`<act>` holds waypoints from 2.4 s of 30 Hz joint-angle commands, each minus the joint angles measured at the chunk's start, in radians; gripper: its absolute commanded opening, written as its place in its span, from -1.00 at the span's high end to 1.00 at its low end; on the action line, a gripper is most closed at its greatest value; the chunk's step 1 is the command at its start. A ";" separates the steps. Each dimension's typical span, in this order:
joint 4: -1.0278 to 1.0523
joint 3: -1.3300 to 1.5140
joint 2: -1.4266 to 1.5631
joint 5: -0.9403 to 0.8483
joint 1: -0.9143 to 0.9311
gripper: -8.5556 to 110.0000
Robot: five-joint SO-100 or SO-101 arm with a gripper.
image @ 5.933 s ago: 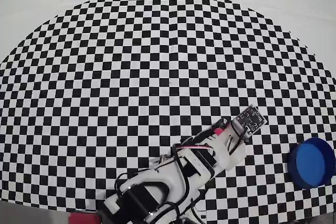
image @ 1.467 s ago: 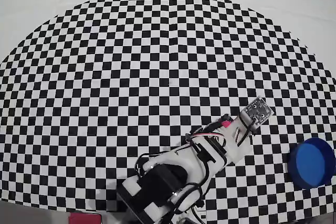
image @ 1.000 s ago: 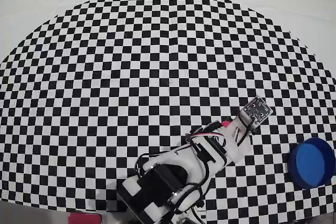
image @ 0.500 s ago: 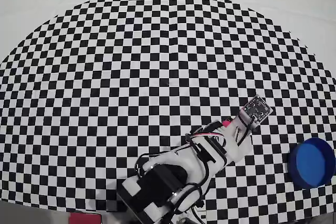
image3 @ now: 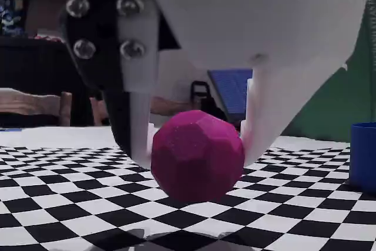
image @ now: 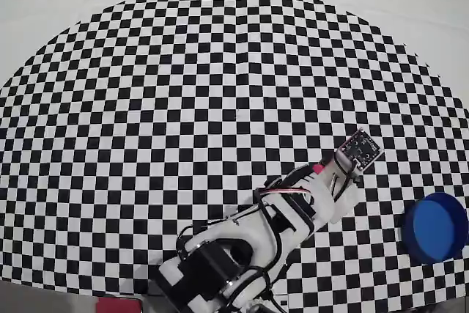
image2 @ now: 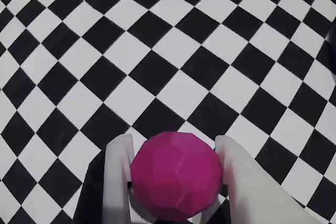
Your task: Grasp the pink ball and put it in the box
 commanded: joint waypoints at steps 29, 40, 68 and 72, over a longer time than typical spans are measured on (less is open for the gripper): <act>0.009 -0.009 0.207 -0.009 0.086 0.85; 0.002 -0.014 0.244 -0.009 0.137 0.85; 0.002 -0.003 0.373 -0.012 0.321 0.85; 0.002 -0.003 0.382 -0.012 0.348 0.85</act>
